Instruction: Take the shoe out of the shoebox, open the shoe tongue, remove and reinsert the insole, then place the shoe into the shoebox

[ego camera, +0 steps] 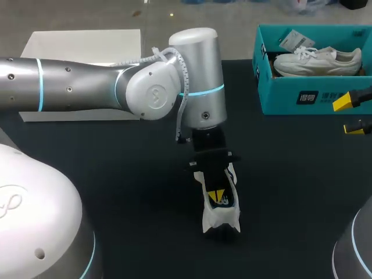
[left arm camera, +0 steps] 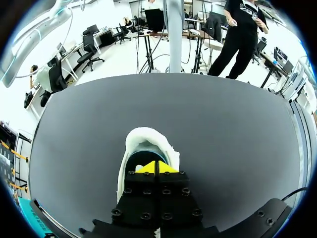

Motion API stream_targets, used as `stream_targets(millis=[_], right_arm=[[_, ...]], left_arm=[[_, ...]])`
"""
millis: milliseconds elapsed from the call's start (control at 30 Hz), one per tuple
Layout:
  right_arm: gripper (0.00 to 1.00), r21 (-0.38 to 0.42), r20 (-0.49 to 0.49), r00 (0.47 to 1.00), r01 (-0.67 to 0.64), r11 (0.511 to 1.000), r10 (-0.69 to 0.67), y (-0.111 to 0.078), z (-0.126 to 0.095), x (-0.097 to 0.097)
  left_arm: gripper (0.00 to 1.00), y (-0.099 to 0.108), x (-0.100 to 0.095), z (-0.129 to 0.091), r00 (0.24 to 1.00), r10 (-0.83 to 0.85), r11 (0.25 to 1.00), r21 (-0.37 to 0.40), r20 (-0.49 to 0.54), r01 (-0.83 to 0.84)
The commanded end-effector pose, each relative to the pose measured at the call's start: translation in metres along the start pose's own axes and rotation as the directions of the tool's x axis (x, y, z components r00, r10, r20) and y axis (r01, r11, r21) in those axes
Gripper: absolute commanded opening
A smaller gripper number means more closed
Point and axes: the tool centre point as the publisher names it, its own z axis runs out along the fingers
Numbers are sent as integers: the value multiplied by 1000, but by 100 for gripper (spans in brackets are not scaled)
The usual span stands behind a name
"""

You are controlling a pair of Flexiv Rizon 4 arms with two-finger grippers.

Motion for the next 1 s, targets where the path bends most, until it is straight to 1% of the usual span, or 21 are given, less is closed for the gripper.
stream_targets(millis=[33, 233, 300, 433, 600, 733, 800, 867, 1000], right_arm=[[100, 0, 2, 1000, -1, 1000, 1, 0, 0, 0], [100, 0, 2, 1000, -1, 1000, 1, 0, 0, 0], [100, 0, 2, 1000, -1, 1000, 1, 0, 0, 0], [100, 0, 2, 1000, -1, 1000, 1, 0, 0, 0], [100, 0, 2, 1000, -1, 1000, 1, 0, 0, 0], [100, 0, 2, 1000, -1, 1000, 1, 0, 0, 0], [100, 0, 2, 1000, -1, 1000, 1, 0, 0, 0], [100, 0, 2, 1000, -1, 1000, 1, 0, 0, 0], [100, 0, 2, 1000, -1, 1000, 1, 0, 0, 0]], left_arm=[[0, 6, -1, 17, 1000, 7, 1000, -21, -2, -7], [0, 11, -5, 29, 1000, 28, 999, -15, 8, -28], [0, 14, -6, 34, 1000, 18, 999, -29, -2, -18], [0, 14, -5, 35, 1000, 18, 999, -29, -9, -18], [0, 11, -4, 18, 999, 26, 996, -89, 44, -21], [0, 7, -7, 15, 997, 66, 985, -164, 49, -57], [0, 9, -9, 20, 996, 76, 981, -181, 48, -67], [0, 11, -10, 27, 997, 77, 974, -215, 17, -71], [0, 14, -12, 40, 996, 81, 964, -253, -30, -86]])
